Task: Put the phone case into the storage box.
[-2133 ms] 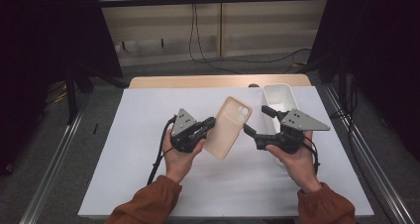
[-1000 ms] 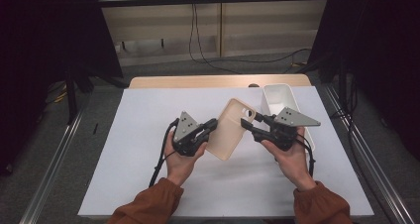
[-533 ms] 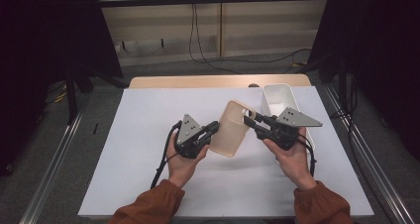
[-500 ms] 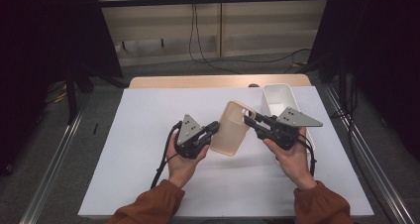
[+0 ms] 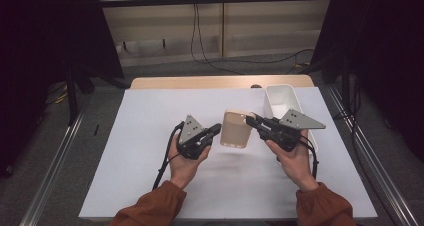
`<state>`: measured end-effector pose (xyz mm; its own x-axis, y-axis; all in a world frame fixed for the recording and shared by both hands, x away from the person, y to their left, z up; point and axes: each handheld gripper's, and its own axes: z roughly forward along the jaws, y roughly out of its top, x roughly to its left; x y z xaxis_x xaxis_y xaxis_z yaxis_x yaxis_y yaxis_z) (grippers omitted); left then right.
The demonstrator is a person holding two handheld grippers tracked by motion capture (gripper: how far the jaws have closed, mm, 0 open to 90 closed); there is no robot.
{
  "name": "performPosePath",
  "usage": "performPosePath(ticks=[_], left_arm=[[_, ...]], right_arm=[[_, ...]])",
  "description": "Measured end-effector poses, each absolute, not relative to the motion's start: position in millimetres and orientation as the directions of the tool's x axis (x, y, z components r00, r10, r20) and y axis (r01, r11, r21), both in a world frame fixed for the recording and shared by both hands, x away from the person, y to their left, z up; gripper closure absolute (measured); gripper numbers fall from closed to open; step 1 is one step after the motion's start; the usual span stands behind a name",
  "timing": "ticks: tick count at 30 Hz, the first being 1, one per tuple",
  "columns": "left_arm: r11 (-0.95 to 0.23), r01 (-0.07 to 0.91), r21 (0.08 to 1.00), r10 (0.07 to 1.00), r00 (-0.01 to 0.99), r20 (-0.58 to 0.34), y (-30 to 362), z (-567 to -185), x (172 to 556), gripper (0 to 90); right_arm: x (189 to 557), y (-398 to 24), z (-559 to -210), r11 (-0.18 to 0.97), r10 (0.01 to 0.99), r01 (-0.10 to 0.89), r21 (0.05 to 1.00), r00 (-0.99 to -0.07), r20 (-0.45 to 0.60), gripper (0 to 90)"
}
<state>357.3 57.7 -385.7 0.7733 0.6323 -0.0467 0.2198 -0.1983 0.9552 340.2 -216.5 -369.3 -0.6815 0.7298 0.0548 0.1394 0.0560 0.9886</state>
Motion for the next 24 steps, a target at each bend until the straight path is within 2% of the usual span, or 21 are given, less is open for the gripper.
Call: performPosePath(ticks=[8, 12, 18, 24], left_arm=[[-0.184, 0.251, 0.950, 0.626, 0.775, -0.084, 58, -388, 361, 74.4], [-0.179, 0.262, 0.948, 0.635, 0.767, -0.092, 58, -389, 362, 63.0], [-0.167, 0.276, 0.947, 0.663, 0.742, -0.100, 60, -391, 367, 37.9], [-0.181, 0.260, 0.948, 0.689, 0.722, -0.066, 62, -392, 371, 22.1]], right_arm=[[340, -218, -369, 0.065, 0.736, 0.132, 0.989, -0.675, 0.042, 81.3], [340, -220, -368, 0.065, 0.738, 0.131, 0.989, -0.674, 0.041, 81.2], [341, -222, -369, 0.064, 0.736, 0.131, 0.989, -0.676, 0.042, 81.3], [341, -224, -369, 0.061, 0.741, 0.131, 0.990, -0.670, 0.043, 81.2]])
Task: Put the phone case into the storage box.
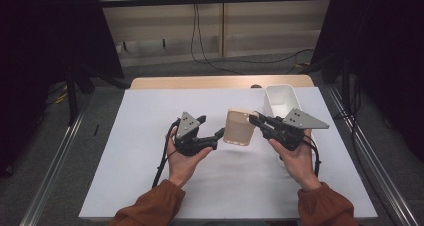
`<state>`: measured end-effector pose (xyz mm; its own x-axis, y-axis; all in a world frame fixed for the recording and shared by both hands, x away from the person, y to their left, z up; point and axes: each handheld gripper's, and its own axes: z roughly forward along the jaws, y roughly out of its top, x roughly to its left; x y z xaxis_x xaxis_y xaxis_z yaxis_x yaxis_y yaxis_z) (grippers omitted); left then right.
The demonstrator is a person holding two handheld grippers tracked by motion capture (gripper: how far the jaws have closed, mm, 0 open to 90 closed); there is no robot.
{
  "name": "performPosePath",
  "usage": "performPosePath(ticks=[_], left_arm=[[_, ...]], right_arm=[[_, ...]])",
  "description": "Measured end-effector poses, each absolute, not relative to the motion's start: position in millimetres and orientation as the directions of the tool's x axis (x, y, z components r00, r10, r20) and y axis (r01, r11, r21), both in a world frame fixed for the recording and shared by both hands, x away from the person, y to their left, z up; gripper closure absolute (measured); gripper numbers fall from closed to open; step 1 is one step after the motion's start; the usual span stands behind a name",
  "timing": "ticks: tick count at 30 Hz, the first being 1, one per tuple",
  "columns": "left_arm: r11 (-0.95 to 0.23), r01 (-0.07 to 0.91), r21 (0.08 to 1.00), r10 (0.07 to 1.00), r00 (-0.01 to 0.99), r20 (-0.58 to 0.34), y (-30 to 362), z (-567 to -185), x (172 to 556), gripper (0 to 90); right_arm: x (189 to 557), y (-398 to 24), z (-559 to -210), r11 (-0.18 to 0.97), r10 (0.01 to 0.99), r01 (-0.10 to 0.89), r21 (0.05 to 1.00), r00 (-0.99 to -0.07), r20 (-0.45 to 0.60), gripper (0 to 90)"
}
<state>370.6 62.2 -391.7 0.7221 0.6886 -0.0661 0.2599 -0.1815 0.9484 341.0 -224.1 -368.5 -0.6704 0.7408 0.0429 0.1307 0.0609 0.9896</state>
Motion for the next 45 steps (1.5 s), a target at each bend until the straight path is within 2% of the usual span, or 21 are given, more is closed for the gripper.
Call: performPosePath(ticks=[2, 5, 9, 19, 24, 30, 45], left_arm=[[-0.196, 0.268, 0.943, 0.701, 0.711, -0.057, 63, -393, 373, 14.1], [-0.211, 0.274, 0.938, 0.709, 0.704, -0.047, 64, -396, 377, 7.0], [-0.195, 0.285, 0.938, 0.705, 0.706, -0.068, 67, -396, 380, 4.3], [-0.159, 0.268, 0.950, 0.701, 0.708, -0.083, 73, -389, 375, 2.4], [-0.195, 0.268, 0.944, 0.731, 0.682, -0.042, 79, -386, 371, 2.1], [-0.185, 0.240, 0.953, 0.756, 0.654, -0.018, 91, -392, 366, 2.3], [-0.171, 0.228, 0.959, 0.782, 0.624, -0.009, 117, -400, 360, 2.5]], right_arm=[[341, -225, -369, 0.063, 0.739, 0.133, 0.989, -0.673, 0.044, 81.2], [342, -225, -369, 0.063, 0.739, 0.134, 0.989, -0.672, 0.044, 81.1], [343, -226, -369, 0.067, 0.741, 0.130, 0.989, -0.671, 0.038, 81.1], [343, -229, -367, 0.064, 0.737, 0.129, 0.990, -0.675, 0.040, 81.1], [341, -230, -365, 0.056, 0.737, 0.127, 0.990, -0.674, 0.045, 81.1], [337, -231, -358, 0.052, 0.736, 0.121, 0.991, -0.675, 0.044, 81.1], [334, -245, -343, 0.041, 0.757, 0.098, 0.994, -0.653, 0.033, 81.1]])
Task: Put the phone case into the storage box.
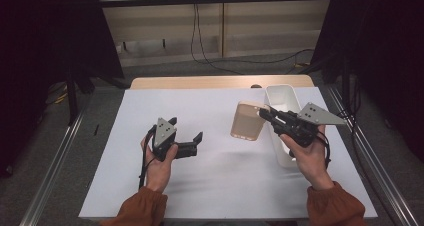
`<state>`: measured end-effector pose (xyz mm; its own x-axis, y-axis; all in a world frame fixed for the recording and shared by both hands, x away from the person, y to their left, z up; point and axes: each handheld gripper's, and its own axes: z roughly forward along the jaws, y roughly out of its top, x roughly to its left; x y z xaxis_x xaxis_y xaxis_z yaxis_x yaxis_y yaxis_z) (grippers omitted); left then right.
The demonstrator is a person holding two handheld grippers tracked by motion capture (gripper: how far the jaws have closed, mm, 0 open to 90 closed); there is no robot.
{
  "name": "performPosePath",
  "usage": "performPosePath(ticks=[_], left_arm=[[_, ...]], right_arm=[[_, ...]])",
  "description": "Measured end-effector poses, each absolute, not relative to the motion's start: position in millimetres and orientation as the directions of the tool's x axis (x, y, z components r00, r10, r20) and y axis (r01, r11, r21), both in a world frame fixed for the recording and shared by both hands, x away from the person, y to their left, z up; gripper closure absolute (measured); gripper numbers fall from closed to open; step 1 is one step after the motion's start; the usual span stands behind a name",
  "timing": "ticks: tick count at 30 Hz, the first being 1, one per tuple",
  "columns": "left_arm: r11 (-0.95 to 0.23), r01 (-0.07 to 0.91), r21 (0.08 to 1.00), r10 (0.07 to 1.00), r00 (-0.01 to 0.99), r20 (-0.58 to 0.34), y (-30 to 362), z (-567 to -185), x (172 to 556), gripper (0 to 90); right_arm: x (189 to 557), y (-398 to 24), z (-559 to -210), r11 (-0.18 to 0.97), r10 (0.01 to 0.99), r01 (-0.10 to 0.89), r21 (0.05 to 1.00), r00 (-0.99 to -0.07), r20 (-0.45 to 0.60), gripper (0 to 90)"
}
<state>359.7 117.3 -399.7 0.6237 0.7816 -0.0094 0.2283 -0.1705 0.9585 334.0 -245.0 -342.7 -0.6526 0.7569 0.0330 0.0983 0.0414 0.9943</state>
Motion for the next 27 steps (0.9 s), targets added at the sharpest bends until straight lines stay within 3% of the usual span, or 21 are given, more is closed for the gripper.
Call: performPosePath(ticks=[27], left_arm=[[-0.122, 0.211, 0.970, 0.815, 0.579, -0.024, 184, -405, 321, 1.4]], right_arm=[[343, -269, -328, 0.006, 0.790, 0.087, 0.996, -0.612, 0.049, 81.0]])
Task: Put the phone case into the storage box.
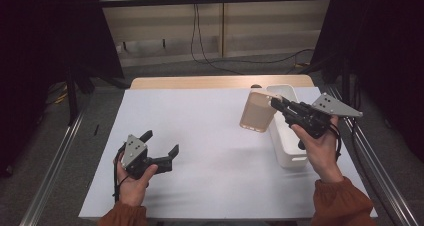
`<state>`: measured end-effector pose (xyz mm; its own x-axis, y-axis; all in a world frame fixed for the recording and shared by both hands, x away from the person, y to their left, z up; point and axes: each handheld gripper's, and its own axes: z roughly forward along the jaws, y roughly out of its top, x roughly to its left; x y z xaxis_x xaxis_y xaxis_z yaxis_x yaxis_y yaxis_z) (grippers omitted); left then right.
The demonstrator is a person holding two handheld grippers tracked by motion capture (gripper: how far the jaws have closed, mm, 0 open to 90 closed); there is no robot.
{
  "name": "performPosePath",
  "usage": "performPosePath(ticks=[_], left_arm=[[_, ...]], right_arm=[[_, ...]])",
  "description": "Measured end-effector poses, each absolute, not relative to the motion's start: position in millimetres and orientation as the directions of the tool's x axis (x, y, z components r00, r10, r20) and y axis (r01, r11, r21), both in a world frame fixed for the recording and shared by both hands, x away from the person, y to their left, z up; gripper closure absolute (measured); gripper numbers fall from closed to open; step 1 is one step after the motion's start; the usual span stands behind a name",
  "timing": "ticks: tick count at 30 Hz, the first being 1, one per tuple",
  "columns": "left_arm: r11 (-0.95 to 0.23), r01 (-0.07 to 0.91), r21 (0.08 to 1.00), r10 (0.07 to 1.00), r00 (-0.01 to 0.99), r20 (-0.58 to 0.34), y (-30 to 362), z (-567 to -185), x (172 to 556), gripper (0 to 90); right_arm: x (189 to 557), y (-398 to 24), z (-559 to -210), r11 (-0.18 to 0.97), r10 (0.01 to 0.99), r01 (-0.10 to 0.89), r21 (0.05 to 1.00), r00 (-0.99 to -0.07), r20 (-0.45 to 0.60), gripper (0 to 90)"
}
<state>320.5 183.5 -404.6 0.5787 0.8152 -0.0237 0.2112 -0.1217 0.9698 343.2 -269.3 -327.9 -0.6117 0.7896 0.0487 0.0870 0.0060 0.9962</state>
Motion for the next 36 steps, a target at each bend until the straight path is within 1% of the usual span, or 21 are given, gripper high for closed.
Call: performPosePath(ticks=[9, 12, 15, 17, 36], left_arm=[[-0.099, 0.224, 0.970, 0.831, 0.554, -0.043, 207, -412, 317, 1.4], [-0.096, 0.242, 0.966, 0.834, 0.548, -0.055, 211, -416, 317, 1.4], [-0.084, 0.243, 0.966, 0.832, 0.550, -0.066, 212, -418, 316, 1.6], [-0.097, 0.240, 0.966, 0.832, 0.552, -0.054, 214, -419, 315, 1.7], [-0.085, 0.217, 0.972, 0.830, 0.556, -0.052, 218, -420, 313, 1.8]], right_arm=[[350, -278, -319, 0.000, 0.803, 0.079, 0.997, -0.594, 0.047, 81.0], [351, -281, -317, 0.002, 0.806, 0.074, 0.997, -0.591, 0.042, 81.0], [353, -283, -314, 0.003, 0.808, 0.072, 0.997, -0.588, 0.040, 81.0], [354, -284, -313, 0.004, 0.810, 0.072, 0.997, -0.585, 0.039, 81.0], [366, -301, -292, 0.006, 0.833, 0.054, 0.999, -0.552, 0.025, 81.0]])
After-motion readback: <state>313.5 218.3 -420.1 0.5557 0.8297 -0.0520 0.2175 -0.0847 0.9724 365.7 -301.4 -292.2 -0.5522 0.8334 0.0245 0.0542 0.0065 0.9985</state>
